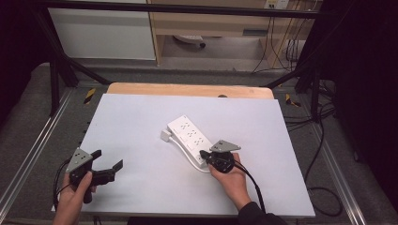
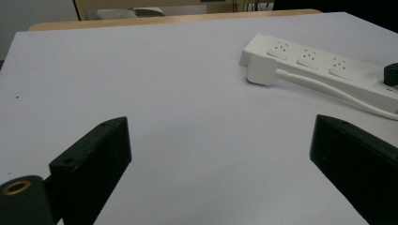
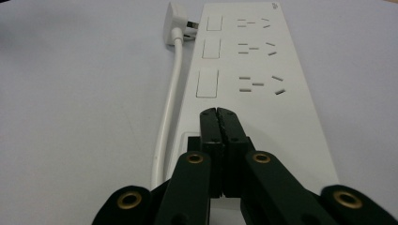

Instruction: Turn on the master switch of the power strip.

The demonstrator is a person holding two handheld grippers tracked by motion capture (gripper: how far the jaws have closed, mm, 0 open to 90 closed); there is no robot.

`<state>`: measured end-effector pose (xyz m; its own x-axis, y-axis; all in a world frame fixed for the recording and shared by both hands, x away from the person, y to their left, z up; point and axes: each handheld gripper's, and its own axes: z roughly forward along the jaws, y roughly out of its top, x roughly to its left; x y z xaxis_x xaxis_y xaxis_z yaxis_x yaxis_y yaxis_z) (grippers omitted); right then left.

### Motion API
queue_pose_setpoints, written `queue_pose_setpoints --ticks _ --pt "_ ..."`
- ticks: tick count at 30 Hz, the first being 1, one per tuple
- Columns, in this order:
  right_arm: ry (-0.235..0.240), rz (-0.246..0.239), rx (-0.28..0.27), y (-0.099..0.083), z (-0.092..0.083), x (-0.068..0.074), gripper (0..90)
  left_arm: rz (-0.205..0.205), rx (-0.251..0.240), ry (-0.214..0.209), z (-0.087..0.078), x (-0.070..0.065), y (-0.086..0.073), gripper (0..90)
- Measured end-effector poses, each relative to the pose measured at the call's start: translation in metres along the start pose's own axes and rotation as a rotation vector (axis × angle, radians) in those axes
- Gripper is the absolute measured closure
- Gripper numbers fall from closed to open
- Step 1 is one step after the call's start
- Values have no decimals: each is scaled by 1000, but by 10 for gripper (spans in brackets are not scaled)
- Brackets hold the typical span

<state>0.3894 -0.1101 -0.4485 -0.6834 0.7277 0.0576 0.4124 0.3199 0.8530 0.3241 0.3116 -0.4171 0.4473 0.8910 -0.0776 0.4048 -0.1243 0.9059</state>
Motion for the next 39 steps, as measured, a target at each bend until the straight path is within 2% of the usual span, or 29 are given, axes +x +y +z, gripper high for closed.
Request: queue_pose_setpoints --ticks 39 --pt "-15 -3 12 0 1 2 900 1 12 8 1 0 -1 56"
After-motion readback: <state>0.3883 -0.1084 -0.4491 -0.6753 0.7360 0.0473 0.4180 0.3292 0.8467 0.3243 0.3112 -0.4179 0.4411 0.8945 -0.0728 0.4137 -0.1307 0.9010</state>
